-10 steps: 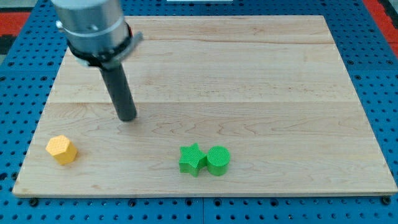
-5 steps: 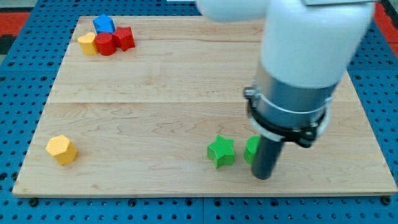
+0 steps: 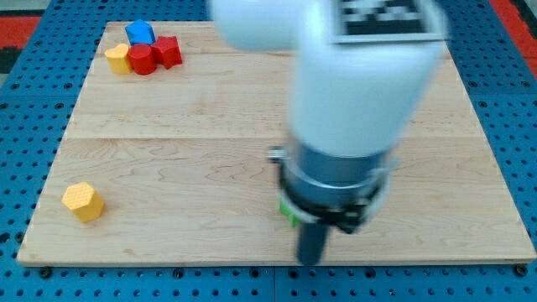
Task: Slide the green star along with green circle to the center right
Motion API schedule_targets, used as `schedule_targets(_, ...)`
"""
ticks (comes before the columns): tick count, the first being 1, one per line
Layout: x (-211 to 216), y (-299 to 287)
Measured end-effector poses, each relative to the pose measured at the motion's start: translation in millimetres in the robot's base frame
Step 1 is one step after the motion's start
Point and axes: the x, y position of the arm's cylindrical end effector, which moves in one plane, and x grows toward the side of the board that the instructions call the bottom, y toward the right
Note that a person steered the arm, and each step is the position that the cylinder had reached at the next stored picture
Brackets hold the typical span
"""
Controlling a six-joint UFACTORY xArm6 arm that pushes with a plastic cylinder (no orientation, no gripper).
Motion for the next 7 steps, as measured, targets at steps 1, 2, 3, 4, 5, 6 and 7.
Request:
schedule_targets(1, -33.6, -6.7)
schedule_targets(2, -73.4, 14.1)
schedule_targets(3, -100.8, 43.5)
schedule_targets(4, -119.7, 81.1)
schedule_targets(5, -143.5, 116.7)
schedule_targets(6, -165.9, 146.7)
schedule_targets(7, -142.1, 161.7)
